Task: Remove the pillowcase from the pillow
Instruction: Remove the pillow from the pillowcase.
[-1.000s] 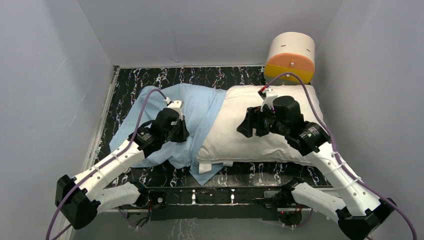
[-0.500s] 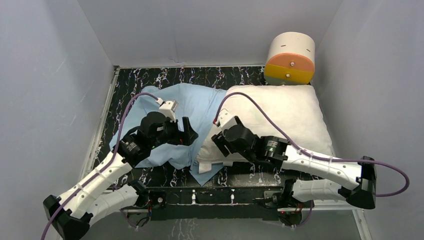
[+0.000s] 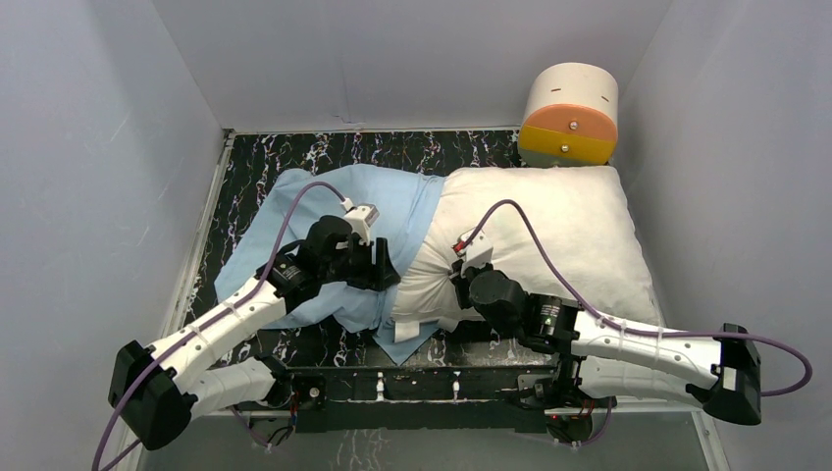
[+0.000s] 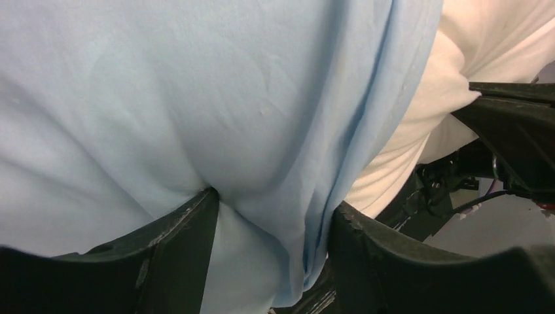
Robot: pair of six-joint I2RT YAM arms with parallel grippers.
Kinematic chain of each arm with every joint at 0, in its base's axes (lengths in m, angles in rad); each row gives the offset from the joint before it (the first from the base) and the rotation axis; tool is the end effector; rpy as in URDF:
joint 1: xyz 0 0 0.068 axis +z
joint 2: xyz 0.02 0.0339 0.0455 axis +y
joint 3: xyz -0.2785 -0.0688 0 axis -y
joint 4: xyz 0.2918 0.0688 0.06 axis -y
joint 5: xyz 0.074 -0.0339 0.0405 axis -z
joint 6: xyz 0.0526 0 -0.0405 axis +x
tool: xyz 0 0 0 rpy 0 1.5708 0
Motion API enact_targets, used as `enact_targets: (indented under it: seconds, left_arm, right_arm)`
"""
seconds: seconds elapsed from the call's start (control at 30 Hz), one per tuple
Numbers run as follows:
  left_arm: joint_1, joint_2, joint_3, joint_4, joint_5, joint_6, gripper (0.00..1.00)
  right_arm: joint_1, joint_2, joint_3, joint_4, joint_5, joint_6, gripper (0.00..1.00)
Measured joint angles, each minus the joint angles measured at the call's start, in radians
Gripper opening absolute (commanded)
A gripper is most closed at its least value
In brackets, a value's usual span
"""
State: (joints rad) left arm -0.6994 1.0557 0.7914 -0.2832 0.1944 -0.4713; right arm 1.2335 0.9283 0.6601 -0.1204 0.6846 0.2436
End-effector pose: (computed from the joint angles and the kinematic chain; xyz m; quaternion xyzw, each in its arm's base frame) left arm 0.2134 -0.1928 0.2722 0.1460 0.8568 -0.3398 0.3594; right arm 0.1163 0.2311 0.2735 -0.2069 0.7771 0.1473 0.5758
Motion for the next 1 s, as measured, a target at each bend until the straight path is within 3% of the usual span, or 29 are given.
enact_targets:
  seconds: [0.13, 0.23, 0.53, 0.67, 0.77, 0.9, 1.0]
  left_arm:
    - [0.0, 0.001, -0.016, 0.022, -0.052, -0.022, 0.0]
    - [-0.003, -0.035, -0.045, 0.026, -0.147, -0.051, 0.0]
    - [-0.006, -0.199, -0.086, -0.093, -0.463, -0.192, 0.0]
    - [-0.006, -0.209, -0.102, -0.122, -0.49, -0.236, 0.0]
    - [-0.006, -0.216, -0.12, -0.134, -0.489, -0.26, 0.0]
    - [-0.004, -0.25, -0.167, -0.137, -0.487, -0.287, 0.0]
    - [-0.002, -0.286, -0.192, -0.139, -0.485, -0.296, 0.0]
  right_arm:
    - [-0.001, -0.012, -0.017, 0.016, 0.005, 0.046, 0.04]
    - [-0.001, 0.002, -0.017, 0.013, 0.015, 0.081, 0.0]
    - [0.004, -0.022, -0.015, -0.014, 0.046, 0.178, 0.02]
    - [0.004, -0.062, -0.015, -0.011, -0.027, 0.103, 0.18]
    - [0.003, -0.059, 0.006, -0.026, -0.098, 0.011, 0.38]
    - [0.003, 0.001, 0.098, -0.052, -0.223, -0.12, 0.59]
    - [0.045, 0.089, 0.176, -0.033, -0.286, -0.232, 0.68]
